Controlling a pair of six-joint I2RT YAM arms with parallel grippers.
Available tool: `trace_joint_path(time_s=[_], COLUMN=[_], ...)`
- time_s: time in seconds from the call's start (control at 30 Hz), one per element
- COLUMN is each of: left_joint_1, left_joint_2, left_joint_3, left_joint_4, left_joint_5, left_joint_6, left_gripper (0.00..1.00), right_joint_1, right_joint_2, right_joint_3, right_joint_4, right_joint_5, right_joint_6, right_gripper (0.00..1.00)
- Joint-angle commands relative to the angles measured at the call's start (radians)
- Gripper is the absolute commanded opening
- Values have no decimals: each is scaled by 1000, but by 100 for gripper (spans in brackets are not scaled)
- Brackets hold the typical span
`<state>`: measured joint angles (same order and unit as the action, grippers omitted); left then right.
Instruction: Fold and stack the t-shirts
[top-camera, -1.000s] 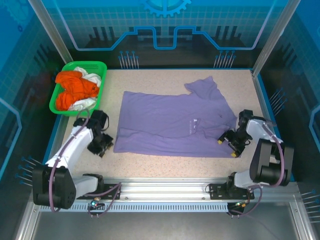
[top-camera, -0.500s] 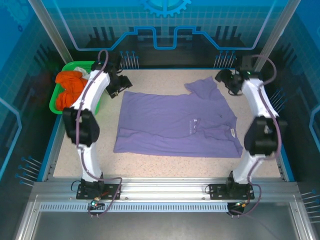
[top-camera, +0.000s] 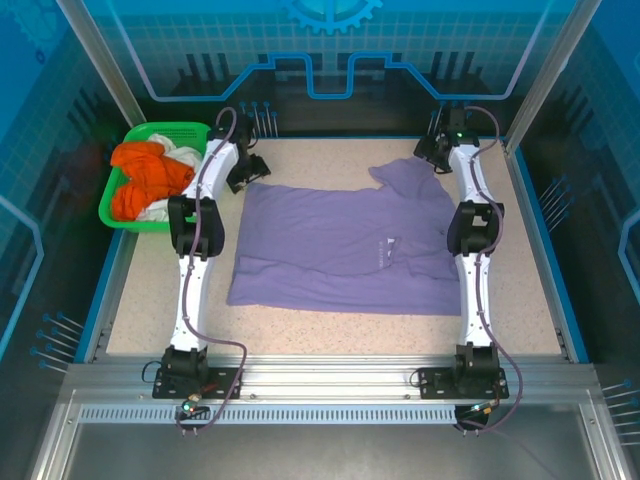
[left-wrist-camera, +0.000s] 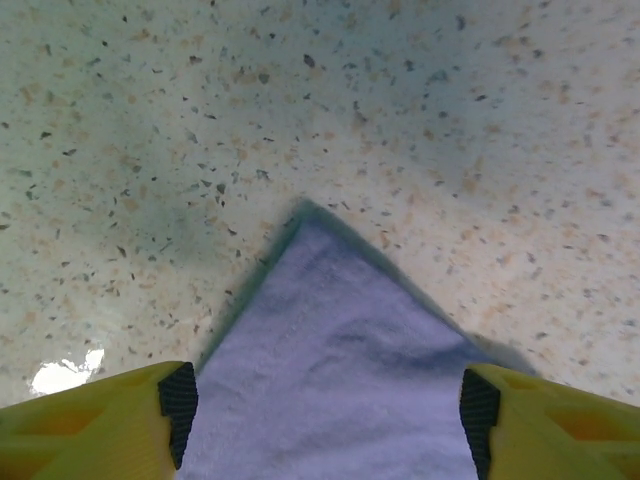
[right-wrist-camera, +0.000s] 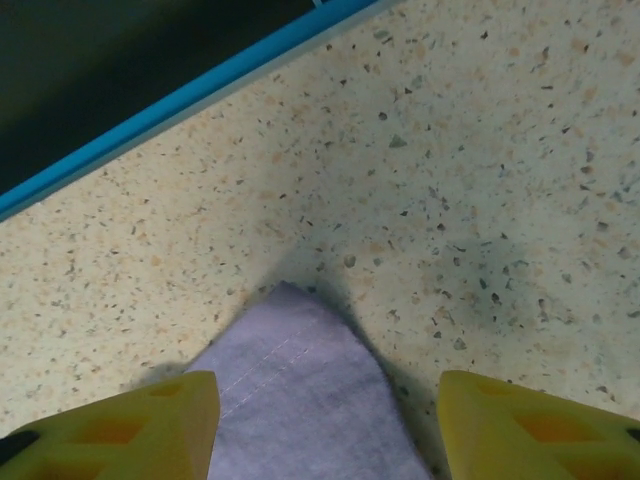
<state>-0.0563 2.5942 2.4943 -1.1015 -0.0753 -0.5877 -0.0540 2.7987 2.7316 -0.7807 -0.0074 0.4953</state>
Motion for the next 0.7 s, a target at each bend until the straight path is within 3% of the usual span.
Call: trace_joint_path(time_s=[0.0, 0.3, 0.53, 0.67], left_joint_1=[22, 27, 33, 33], left_joint_2=[38, 96, 117, 117], left_joint_3=[31, 46, 45, 40], left_joint_4=[14, 76, 98, 95], left_joint_5=[-11, 24, 62, 51], left_joint_6=[11, 19, 11, 26], left_gripper=[70, 67, 56, 54], right_joint_1=[1, 7, -4, -4], right_joint_2=[-11, 86, 115, 123], right_joint_3=[-39, 41, 59, 58], right_joint_4=[101, 122, 171, 168], right_joint_5=[-20, -39, -90, -121], right_joint_6=[-16, -31, 20, 40], right_gripper=[61, 61, 49, 42])
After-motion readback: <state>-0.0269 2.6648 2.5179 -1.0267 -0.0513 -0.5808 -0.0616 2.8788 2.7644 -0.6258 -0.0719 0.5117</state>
